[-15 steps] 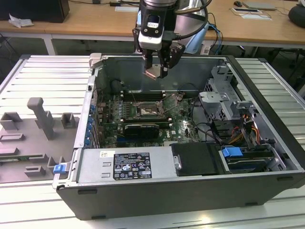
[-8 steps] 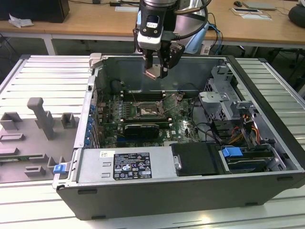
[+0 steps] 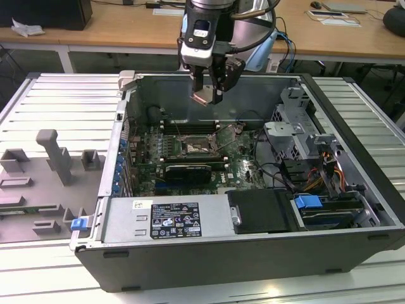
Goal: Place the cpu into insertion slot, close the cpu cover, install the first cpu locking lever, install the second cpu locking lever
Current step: 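Place the cpu into insertion slot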
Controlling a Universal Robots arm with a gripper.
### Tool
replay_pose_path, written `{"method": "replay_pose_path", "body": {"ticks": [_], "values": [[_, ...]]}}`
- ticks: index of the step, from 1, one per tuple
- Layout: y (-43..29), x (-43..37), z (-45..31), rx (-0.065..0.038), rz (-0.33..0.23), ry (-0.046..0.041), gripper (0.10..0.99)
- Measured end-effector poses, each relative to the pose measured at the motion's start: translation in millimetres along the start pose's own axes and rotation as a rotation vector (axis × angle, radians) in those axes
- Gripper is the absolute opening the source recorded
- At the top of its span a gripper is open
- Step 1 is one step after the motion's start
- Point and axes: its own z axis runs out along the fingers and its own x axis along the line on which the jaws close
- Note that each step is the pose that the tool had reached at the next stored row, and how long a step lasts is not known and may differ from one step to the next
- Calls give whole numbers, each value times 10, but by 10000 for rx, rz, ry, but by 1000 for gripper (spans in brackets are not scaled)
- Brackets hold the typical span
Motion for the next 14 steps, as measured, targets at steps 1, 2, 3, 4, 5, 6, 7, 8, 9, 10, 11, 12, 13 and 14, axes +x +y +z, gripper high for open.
{"method": "replay_pose_path", "body": {"ticks": [1, 2, 3, 4, 5, 6, 7, 8, 9, 10, 11, 12, 13, 14], "values": [[0, 0, 0, -2, 41, -4, 537], [0, 0, 1, -2, 74, -7, 537], [0, 0, 1, -2, 129, -12, 537], [0, 0, 1, -3, 163, -14, 537], [0, 0, 2, -4, 207, -18, 537], [0, 0, 2, -5, 259, -23, 537], [0, 0, 3, -6, 309, -27, 537], [0, 0, 3, -7, 367, -33, 537], [0, 0, 3, -7, 395, -35, 537], [0, 0, 4, -8, 423, -37, 537], [0, 0, 4, -8, 451, -40, 537], [0, 0, 4, -9, 478, -43, 537], [0, 0, 4, -10, 540, -48, 537], [0, 0, 5, -11, 585, -52, 537]]}}
